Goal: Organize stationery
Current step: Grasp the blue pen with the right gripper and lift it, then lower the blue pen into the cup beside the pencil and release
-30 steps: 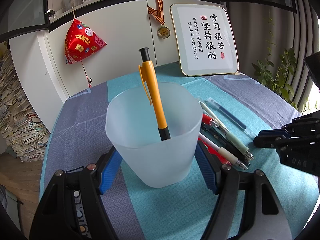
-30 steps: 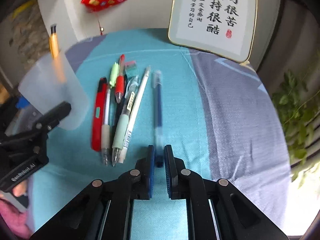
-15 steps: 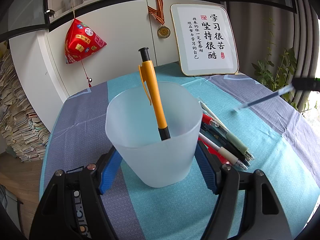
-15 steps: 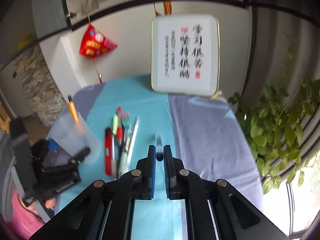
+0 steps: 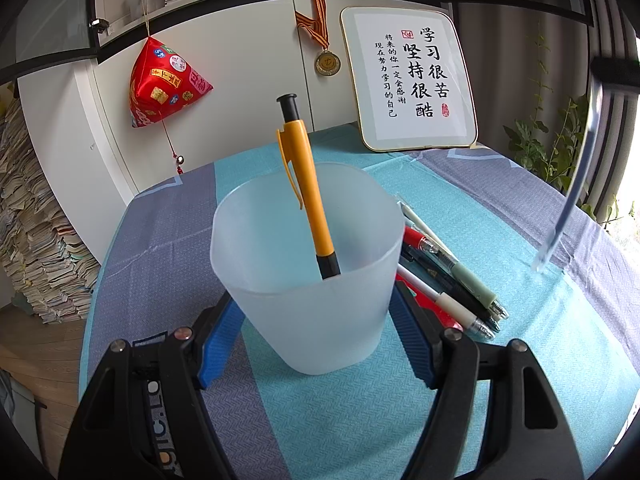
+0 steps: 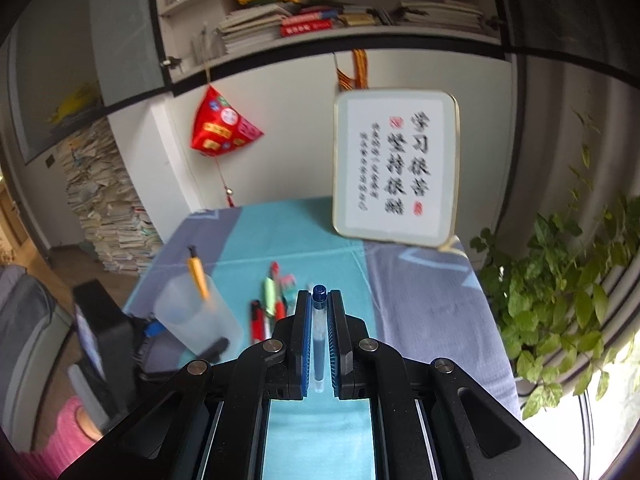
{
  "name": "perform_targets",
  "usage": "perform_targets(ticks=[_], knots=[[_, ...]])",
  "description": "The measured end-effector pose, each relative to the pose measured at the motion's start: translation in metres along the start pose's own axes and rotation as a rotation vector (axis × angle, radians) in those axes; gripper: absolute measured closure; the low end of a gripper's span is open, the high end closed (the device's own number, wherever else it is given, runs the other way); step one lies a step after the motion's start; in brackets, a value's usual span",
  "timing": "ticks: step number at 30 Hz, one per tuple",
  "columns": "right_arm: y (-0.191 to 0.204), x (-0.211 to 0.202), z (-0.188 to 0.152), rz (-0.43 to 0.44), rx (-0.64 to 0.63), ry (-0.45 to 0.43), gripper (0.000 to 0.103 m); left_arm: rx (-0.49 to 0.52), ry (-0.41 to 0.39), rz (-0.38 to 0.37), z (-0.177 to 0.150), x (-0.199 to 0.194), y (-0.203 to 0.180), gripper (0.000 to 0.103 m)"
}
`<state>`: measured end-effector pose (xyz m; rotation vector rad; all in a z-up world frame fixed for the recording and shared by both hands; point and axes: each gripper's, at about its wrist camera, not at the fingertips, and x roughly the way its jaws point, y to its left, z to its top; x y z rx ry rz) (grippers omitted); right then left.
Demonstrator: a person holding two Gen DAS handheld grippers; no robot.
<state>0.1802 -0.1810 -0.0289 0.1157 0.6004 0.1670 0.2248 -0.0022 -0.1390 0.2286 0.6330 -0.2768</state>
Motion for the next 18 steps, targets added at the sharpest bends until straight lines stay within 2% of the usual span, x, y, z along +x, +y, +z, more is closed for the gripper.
perform_targets(ticks=[12, 18], knots=[[0.060, -0.022, 0.053, 0.216, -0.099, -0.115, 0.095, -0.001, 0.001, -0.001, 0.000, 0.000, 0.000, 0.032], [0.079, 0.001, 0.063, 0.266, -0.113, -0.083, 0.095, 0.003, 0.001, -0.002, 0.000, 0.000, 0.000, 0.032]])
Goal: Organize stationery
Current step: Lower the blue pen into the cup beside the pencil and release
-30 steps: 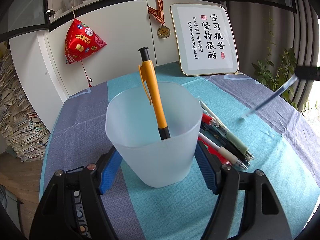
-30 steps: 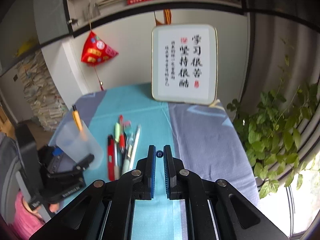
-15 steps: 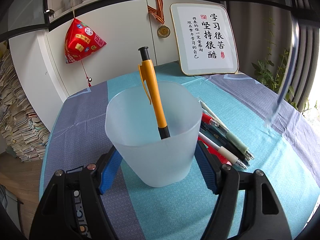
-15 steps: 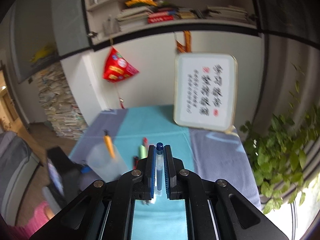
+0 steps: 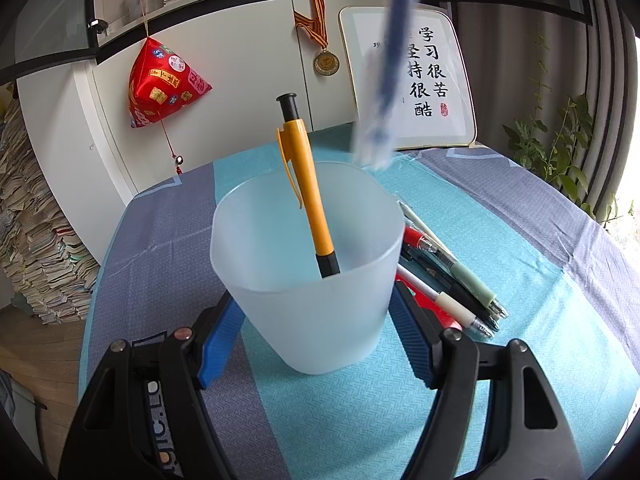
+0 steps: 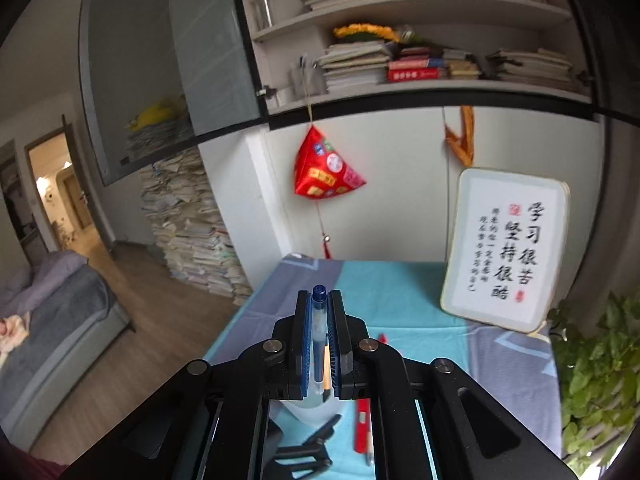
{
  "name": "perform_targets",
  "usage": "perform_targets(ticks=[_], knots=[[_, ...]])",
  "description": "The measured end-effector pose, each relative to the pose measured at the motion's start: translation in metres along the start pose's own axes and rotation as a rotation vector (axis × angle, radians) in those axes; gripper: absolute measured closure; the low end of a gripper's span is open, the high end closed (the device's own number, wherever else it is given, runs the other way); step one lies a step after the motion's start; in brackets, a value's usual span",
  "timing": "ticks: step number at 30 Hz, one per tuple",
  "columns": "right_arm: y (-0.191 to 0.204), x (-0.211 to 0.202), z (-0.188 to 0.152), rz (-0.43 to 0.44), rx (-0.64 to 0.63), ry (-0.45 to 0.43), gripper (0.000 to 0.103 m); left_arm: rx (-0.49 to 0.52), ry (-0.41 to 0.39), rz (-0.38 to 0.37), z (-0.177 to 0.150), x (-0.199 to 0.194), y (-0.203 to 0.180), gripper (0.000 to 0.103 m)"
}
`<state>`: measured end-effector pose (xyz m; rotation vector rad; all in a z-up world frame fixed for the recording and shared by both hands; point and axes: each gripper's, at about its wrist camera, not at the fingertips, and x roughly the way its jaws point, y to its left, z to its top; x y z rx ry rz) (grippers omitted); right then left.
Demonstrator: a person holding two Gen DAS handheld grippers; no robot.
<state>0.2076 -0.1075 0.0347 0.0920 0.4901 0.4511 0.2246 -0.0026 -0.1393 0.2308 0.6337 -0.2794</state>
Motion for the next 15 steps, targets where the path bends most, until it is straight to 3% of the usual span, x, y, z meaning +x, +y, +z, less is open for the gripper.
perform_targets(ticks=[15], knots=[[-0.015, 0.051, -0.033, 0.025, 0.077, 0.159, 0.095, 0.024, -0.005, -0.004, -0.001, -0.001, -0.004, 0.032]])
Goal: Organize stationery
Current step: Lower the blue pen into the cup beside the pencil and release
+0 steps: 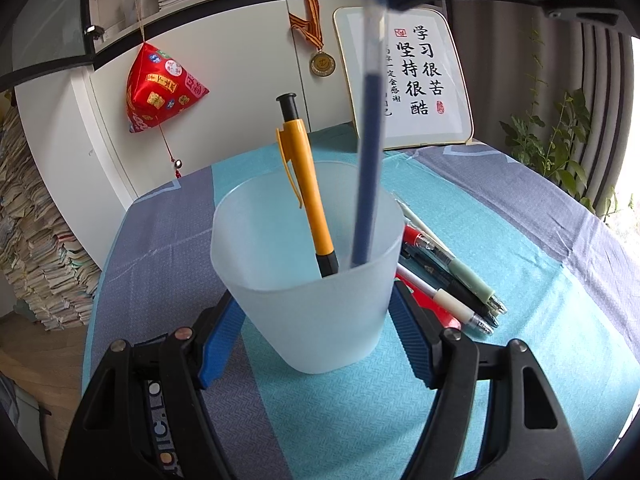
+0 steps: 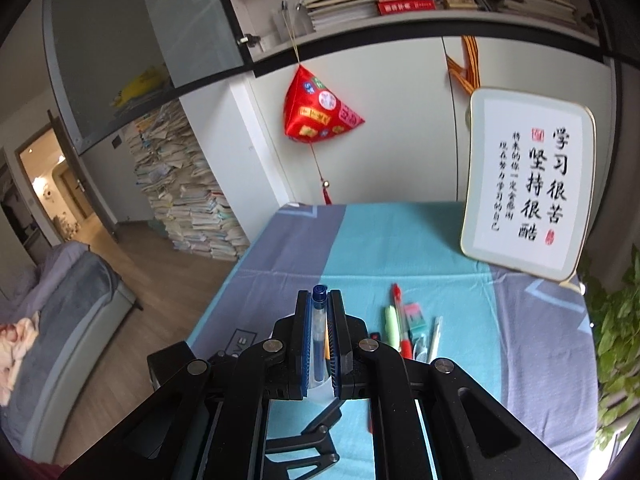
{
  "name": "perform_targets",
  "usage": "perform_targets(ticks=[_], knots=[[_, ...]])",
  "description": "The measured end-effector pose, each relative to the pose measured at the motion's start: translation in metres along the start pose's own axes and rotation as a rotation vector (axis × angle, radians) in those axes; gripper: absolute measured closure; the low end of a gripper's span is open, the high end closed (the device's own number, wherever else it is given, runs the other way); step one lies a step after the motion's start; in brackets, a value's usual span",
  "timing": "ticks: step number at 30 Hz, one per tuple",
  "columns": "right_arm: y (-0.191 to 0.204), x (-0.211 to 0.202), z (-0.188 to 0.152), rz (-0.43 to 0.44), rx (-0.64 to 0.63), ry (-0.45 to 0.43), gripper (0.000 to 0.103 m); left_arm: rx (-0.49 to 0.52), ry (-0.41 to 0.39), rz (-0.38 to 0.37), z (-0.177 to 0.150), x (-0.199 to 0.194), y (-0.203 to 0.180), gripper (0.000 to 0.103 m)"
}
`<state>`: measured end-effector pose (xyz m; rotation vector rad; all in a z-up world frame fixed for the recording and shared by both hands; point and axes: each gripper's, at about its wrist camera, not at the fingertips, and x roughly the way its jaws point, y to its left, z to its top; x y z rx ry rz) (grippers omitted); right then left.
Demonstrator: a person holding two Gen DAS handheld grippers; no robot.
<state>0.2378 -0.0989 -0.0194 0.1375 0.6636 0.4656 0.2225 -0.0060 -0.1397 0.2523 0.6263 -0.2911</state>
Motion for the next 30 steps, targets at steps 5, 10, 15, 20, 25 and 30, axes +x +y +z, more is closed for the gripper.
perform_targets(ticks=[5, 10, 15, 20, 25, 30], knots=[[0.002, 0.007, -0.005, 0.014, 0.003, 0.030, 0.095, -0.009, 0.012, -0.029, 0.001, 0.000, 0.005, 0.033], [-0.002, 0.007, -0.008, 0.034, 0.018, 0.031, 0.095, 0.029, -0.001, -0.048, -0.004, -0.006, 0.010, 0.033], [-0.003, 0.011, -0.012, 0.044, 0.032, 0.046, 0.095, 0.039, -0.009, -0.058, -0.008, -0.008, 0.012, 0.033], [-0.002, 0.014, -0.017, 0.050, 0.037, 0.060, 0.095, 0.012, -0.004, -0.074, -0.007, -0.006, 0.017, 0.033], [-0.001, 0.014, -0.019, 0.051, 0.044, 0.061, 0.095, -0.045, 0.024, -0.087, -0.007, -0.001, 0.028, 0.034], [0.000, 0.015, -0.019, 0.044, 0.040, 0.064, 0.095, -0.001, 0.013, -0.065, -0.007, -0.005, 0.017, 0.034]])
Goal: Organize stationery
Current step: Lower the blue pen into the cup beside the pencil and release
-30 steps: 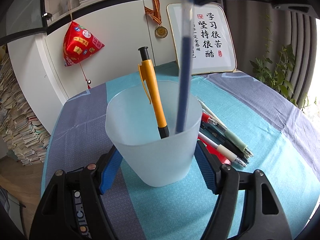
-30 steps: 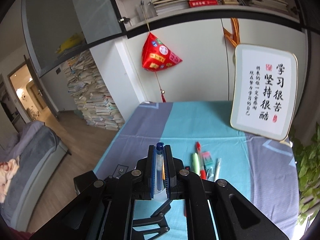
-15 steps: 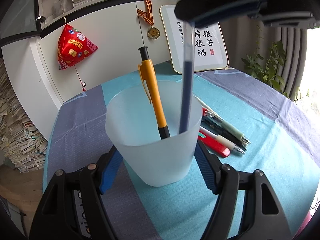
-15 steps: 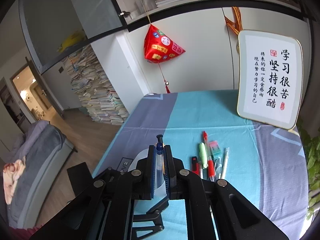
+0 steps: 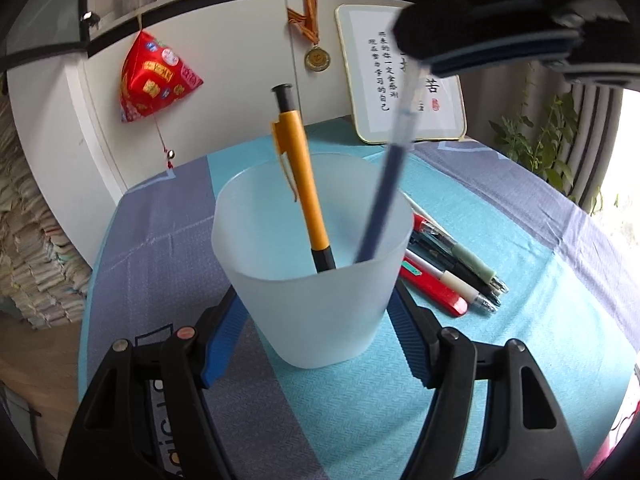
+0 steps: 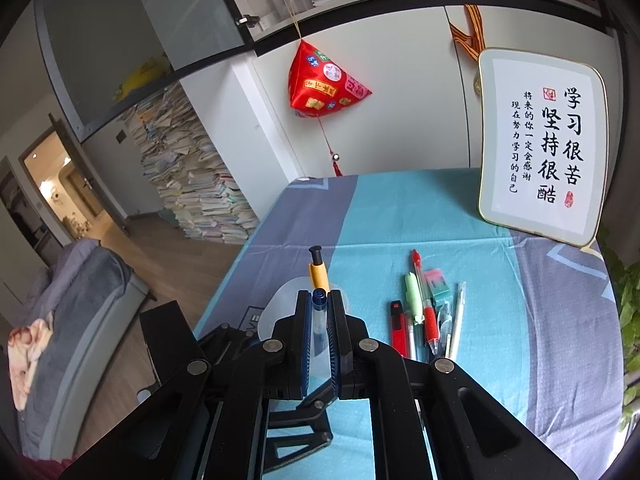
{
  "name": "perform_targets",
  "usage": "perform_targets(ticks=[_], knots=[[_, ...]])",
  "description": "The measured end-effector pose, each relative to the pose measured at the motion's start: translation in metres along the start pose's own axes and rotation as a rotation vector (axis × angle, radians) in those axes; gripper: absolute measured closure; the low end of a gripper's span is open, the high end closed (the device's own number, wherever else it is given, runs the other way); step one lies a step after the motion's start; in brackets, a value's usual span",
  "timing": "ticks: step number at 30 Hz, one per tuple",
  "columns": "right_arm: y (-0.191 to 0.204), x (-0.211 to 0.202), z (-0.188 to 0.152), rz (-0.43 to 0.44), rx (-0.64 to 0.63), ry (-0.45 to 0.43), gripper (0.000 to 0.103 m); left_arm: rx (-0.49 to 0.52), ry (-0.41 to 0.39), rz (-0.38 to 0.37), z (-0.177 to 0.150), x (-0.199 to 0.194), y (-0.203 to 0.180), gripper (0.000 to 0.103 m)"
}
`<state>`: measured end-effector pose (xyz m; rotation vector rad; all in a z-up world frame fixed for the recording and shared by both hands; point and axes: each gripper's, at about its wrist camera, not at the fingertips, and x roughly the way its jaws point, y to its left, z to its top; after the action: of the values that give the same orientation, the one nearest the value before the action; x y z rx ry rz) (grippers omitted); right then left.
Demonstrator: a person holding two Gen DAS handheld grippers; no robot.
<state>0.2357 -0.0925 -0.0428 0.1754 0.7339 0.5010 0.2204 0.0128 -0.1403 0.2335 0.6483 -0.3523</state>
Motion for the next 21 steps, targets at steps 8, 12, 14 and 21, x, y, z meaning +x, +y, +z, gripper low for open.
perform_targets(ticks=[8, 12, 14, 21], knots=[[0.002, 0.007, -0.002, -0.013, 0.013, 0.025, 0.095, 0.057, -0.014, 0.012, 0.000, -0.002, -0.007, 0.034], [-0.004, 0.005, -0.002, -0.020, 0.038, 0.019, 0.095, 0.050, -0.011, 0.007, 0.001, -0.001, -0.004, 0.034], [-0.007, 0.000, -0.002, -0.012, 0.051, 0.010, 0.095, 0.049, -0.010, 0.007, 0.001, -0.001, -0.005, 0.034], [-0.035, -0.019, -0.017, -0.056, 0.117, -0.025, 0.094, 0.057, -0.010, 0.015, 0.000, 0.000, -0.009, 0.034]])
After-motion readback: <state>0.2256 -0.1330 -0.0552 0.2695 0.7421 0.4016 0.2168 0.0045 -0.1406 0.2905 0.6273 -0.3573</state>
